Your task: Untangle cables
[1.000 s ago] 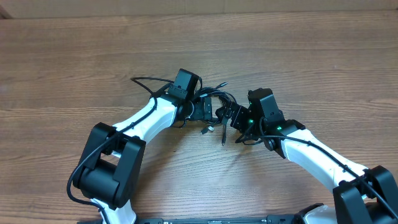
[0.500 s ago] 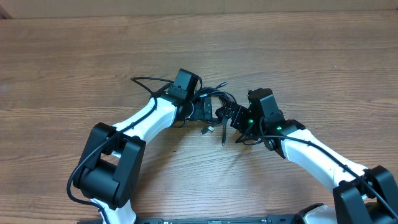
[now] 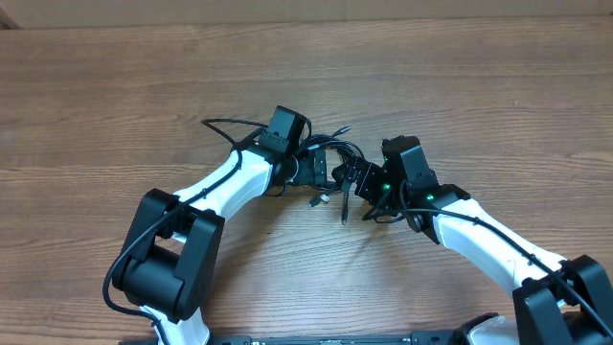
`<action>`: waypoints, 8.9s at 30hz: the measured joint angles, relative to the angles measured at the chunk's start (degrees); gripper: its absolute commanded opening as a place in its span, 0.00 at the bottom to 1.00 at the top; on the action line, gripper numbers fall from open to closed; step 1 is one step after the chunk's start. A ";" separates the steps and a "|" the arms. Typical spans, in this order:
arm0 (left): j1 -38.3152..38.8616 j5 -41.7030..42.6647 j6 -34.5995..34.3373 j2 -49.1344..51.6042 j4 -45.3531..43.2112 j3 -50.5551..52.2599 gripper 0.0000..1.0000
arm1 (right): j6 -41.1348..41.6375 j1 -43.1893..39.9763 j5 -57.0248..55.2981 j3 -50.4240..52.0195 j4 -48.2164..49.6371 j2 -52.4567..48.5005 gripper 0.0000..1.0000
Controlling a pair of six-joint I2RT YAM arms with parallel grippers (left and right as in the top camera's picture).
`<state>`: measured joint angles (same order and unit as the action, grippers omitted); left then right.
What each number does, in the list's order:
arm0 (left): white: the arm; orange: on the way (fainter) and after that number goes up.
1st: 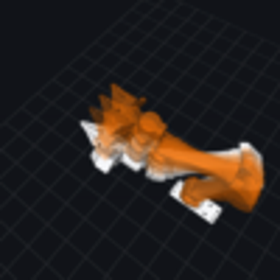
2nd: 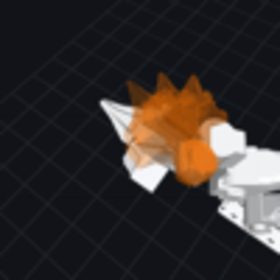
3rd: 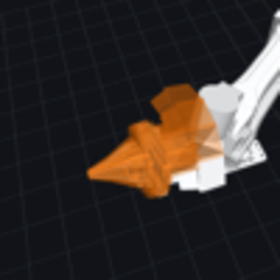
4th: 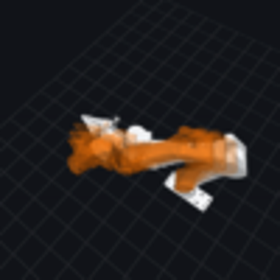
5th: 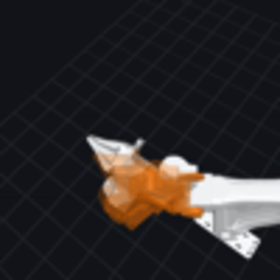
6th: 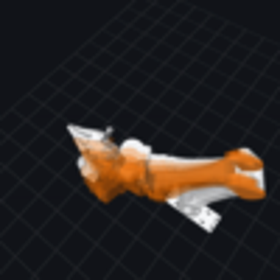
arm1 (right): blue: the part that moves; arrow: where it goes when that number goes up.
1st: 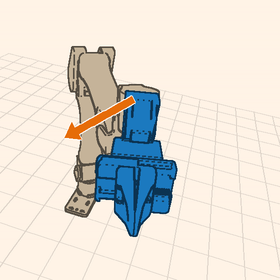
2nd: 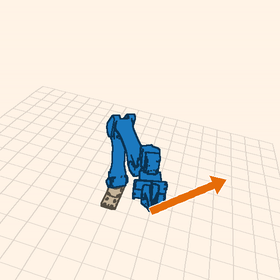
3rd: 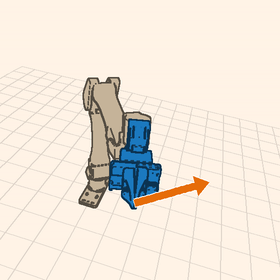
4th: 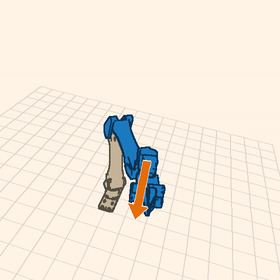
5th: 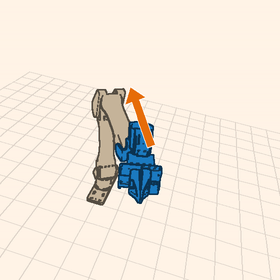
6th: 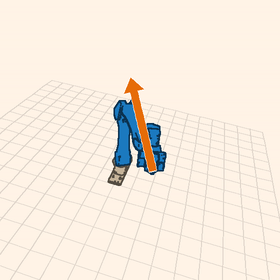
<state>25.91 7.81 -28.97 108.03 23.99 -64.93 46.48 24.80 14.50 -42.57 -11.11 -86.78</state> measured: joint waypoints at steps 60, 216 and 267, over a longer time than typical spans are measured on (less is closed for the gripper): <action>-1.55 0.55 3.43 2.67 1.14 -1.46 0.07 | -0.13 0.00 4.83 0.15 -5.90 -0.02 0.54; -6.40 9.99 20.61 3.54 18.10 -13.20 0.04 | 12.22 14.34 -19.63 0.17 -5.88 -0.02 0.77; -6.38 9.77 16.87 3.67 9.14 -3.78 0.20 | 26.43 14.29 -12.41 0.17 -10.45 -3.54 0.04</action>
<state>19.53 17.58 -12.10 111.70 33.12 -68.71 72.90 39.09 2.09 -42.39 -21.56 -90.32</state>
